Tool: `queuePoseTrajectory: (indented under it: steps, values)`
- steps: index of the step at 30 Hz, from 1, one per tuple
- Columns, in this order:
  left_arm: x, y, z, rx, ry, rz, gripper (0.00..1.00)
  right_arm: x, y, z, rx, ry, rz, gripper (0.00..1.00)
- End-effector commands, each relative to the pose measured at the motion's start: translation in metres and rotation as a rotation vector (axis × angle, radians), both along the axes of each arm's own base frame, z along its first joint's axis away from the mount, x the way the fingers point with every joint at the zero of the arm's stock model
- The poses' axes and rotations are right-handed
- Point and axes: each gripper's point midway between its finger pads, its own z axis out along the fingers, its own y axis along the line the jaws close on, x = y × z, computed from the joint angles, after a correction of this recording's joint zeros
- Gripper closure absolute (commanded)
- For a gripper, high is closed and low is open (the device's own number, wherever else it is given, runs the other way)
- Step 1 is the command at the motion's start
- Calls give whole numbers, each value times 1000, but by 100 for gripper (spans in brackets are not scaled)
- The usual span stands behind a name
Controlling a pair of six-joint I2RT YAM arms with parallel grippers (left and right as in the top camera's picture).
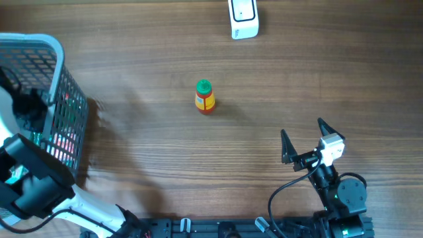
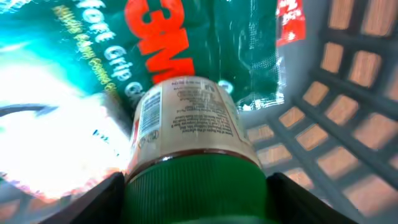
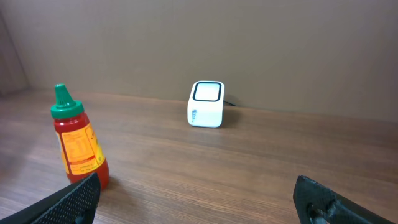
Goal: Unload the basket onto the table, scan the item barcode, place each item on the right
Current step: 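Place the green-lid jar on the table left of the bottle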
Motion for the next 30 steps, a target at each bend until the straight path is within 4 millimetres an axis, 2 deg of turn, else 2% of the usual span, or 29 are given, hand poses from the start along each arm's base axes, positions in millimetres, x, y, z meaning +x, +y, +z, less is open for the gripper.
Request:
queuePoseTrajectory:
  steps: [1,6,9,12,15,17,20,23,24,30]
  values:
    - [14,28,66,94,-107,23,37,-1,2,0,-1,-3,11,0]
    - [19,34,150,188,-219,29,37,-1,2,0,-1,-3,11,0]
    - [12,24,206,256,-305,21,37,-1,2,0,-1,-3,11,0]
    - [6,5,246,296,-392,-1,37,-1,2,0,-1,-3,11,0]
    - [7,-31,287,315,-534,-71,37,-1,2,0,-1,-3,11,0]
    - [6,-63,311,334,-613,-125,37,-1,2,0,-1,-3,11,0]
    - [9,-109,329,325,-689,-237,37,-1,2,0,-1,-3,11,0]
    - [17,-150,329,305,-700,-359,37,-1,2,0,-1,-3,11,0]
    - [22,-165,325,307,-688,-408,37,-1,2,0,-1,-3,11,0]
    - [31,-226,291,276,-572,-588,37,-1,2,0,-1,-3,11,0]
